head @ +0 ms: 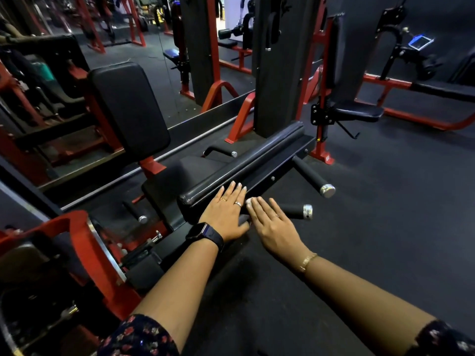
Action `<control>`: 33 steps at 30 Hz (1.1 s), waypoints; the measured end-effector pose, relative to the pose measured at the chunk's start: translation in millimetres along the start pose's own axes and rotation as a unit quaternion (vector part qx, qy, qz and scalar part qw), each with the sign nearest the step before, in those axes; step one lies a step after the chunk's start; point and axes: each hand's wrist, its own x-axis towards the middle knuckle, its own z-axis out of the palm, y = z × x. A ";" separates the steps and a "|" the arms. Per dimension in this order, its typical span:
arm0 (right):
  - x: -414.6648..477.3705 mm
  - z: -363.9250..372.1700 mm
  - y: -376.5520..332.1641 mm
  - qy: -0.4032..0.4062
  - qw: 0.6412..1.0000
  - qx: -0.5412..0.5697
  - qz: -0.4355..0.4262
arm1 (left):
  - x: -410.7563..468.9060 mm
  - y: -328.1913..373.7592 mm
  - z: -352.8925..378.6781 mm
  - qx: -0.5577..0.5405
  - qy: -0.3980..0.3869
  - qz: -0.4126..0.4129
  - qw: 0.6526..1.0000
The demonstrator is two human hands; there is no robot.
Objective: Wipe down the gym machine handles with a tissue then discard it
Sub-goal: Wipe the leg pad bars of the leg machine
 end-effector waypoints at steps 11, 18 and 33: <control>5.6 -12.1 12.2 -0.017 0.997 -0.015 0.069 | -0.3 -0.5 -0.2 -0.029 0.009 -0.002 1.000; -27.9 -15.6 28.5 0.006 0.990 -0.060 0.130 | 5.2 3.8 -1.6 -0.007 -0.005 -0.006 1.000; -8.6 -21.2 31.9 -0.026 0.981 -0.043 0.188 | 28.2 20.7 -0.8 -0.030 -0.019 -0.017 0.999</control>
